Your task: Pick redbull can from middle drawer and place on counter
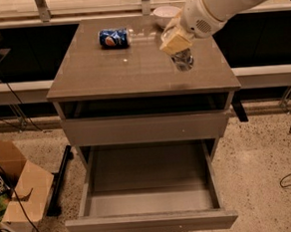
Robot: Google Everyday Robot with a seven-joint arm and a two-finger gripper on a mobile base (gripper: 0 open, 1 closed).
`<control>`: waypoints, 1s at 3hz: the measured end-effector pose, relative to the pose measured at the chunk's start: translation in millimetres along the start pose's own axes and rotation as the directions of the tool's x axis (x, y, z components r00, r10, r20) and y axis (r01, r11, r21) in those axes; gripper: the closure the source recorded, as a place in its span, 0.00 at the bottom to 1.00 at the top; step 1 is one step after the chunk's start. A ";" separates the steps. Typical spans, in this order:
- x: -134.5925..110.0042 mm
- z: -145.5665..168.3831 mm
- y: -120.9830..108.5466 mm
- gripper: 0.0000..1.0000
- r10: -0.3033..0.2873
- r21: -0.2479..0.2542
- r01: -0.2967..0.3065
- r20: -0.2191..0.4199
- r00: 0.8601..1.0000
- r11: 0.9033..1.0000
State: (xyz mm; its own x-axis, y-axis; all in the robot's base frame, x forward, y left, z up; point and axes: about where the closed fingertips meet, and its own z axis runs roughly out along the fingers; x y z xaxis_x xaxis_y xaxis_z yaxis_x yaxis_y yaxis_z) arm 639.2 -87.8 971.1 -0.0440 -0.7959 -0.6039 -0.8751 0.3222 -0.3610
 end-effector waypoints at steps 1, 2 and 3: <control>-21.1 25.0 -13.9 1.00 -0.033 0.001 0.033 0.085 0.996 0.999; -38.6 72.2 -27.5 1.00 -0.044 0.020 0.041 0.177 0.983 0.999; -45.4 97.4 -38.0 1.00 -0.045 0.050 0.035 0.215 0.976 0.998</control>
Offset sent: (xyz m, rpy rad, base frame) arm 0.0853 0.0789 -0.0231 0.1992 -0.1390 0.1078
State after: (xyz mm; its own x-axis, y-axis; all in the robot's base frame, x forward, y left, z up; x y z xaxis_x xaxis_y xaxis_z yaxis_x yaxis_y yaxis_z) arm 721.4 -13.9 942.9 0.1000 -0.6809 -0.7256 -0.8509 0.3195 -0.4170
